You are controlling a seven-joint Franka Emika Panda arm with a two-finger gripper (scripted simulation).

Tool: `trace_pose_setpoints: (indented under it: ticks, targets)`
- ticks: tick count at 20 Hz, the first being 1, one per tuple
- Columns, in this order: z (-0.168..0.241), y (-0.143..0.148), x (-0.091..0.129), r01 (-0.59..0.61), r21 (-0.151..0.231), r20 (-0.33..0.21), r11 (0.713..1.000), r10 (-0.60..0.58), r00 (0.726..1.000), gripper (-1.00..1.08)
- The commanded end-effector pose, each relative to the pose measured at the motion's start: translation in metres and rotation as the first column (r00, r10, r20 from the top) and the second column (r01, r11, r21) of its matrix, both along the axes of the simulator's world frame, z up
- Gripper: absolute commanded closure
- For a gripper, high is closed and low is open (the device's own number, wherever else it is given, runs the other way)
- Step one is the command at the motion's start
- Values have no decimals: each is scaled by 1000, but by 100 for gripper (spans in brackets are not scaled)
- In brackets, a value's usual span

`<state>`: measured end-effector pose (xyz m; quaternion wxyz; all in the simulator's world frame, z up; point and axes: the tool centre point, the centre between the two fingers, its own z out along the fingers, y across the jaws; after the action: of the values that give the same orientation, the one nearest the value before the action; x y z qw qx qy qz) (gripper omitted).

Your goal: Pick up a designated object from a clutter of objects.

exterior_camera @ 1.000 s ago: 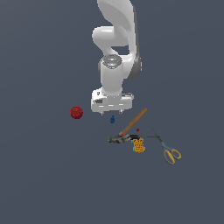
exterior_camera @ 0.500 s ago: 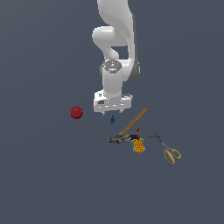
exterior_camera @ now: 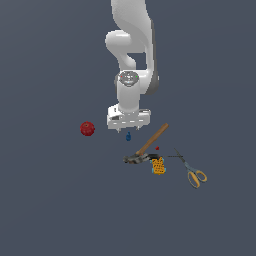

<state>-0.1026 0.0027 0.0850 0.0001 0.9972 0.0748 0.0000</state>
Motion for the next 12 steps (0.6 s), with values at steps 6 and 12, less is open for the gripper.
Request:
trace_pose_setpoints:
  ticks: [6, 12]
  targets:
    - [-29, 0, -1, -1, 0, 0, 1000, 1, 1000, -92]
    - [-41, 0, -1, -1, 0, 0, 1000, 1, 1000, -92]
